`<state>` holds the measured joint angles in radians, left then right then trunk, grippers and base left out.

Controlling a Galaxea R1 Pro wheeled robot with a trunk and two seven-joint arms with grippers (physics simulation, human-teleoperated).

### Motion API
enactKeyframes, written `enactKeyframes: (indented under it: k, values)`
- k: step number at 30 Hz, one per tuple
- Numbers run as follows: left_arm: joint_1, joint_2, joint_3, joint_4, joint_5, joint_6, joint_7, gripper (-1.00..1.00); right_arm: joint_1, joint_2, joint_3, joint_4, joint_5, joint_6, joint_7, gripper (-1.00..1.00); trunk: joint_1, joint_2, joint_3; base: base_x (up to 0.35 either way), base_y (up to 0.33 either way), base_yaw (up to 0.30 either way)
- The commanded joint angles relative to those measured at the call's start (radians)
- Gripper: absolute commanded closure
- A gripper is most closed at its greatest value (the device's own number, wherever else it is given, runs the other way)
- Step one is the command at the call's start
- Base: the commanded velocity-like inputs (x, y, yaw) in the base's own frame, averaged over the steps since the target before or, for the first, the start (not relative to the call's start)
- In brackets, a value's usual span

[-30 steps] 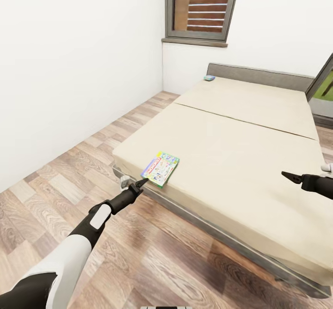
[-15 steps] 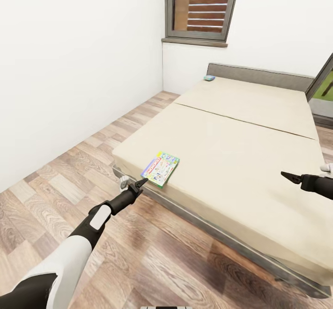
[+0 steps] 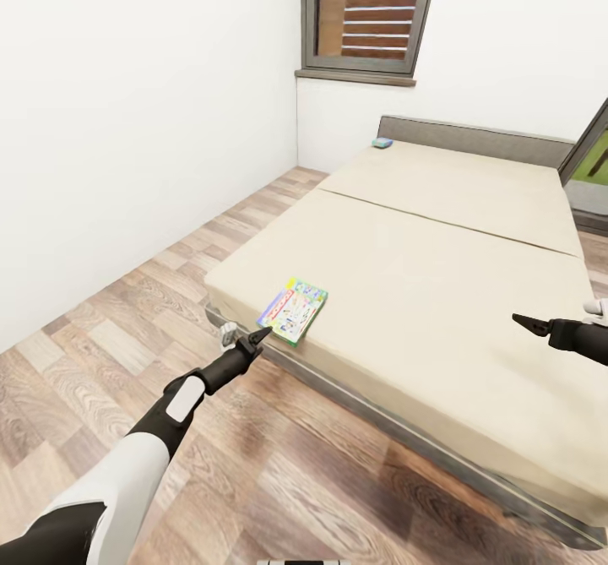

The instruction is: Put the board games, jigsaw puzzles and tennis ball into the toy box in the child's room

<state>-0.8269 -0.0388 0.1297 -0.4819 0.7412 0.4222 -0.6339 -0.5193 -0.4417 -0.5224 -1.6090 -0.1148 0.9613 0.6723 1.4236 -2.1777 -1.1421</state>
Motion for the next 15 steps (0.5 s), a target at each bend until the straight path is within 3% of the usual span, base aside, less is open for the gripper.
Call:
enactKeyframes:
  k: [1,15]
  values:
    - [0.0,-0.001,0.005,0.0,0.004,0.005,-0.002,-1.0,-0.001,0.0,-0.001,0.0,-0.009,0.008,-0.003,-1.0,0.0,0.0,-0.001,0.139,0.0,0.0]
    - [0.015,-0.003,0.004,0.0,0.001,-0.031,-0.002,-1.0,-0.001,-0.001,-0.002,0.0,-0.008,0.008,-0.003,-1.0,0.0,0.0,-0.001,0.08,-0.007,0.0]
